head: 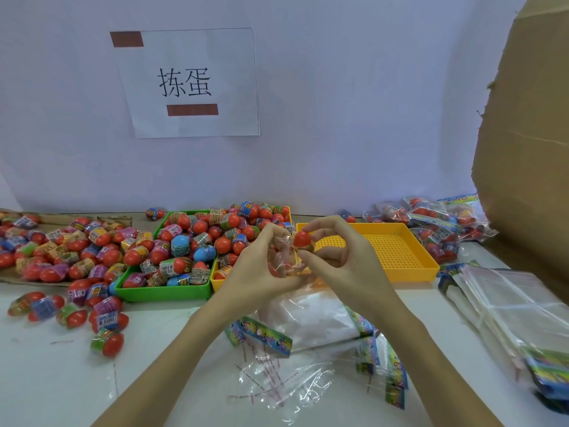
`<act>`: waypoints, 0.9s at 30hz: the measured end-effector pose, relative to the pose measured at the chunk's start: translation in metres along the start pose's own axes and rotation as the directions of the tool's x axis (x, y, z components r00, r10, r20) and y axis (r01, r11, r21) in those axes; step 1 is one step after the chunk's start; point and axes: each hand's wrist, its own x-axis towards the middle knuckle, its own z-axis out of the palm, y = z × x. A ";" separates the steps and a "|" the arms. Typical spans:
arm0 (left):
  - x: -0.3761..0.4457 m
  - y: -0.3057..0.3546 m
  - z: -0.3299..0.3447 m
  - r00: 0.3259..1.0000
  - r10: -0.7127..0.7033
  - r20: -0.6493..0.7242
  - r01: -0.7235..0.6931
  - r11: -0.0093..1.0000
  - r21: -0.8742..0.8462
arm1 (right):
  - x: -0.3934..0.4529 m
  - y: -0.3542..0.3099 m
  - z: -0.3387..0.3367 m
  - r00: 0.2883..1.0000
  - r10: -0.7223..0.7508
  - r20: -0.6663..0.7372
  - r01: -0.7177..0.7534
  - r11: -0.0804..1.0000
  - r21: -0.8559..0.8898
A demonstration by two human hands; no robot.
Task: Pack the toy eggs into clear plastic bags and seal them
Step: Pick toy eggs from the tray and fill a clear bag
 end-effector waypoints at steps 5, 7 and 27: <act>0.000 0.000 0.002 0.998 0.026 -0.059 -0.022 0.997 0.074 | 0.000 0.001 0.000 0.998 0.008 0.062 -0.005 0.999 -0.040; 0.000 0.001 0.002 0.997 0.052 -0.053 -0.046 0.994 0.096 | -0.001 0.002 0.002 0.996 0.000 0.090 0.007 0.997 -0.081; -0.002 0.009 0.009 0.978 0.164 -0.128 -0.127 0.958 0.256 | -0.003 0.005 0.009 0.990 -0.051 0.134 0.081 0.970 -0.229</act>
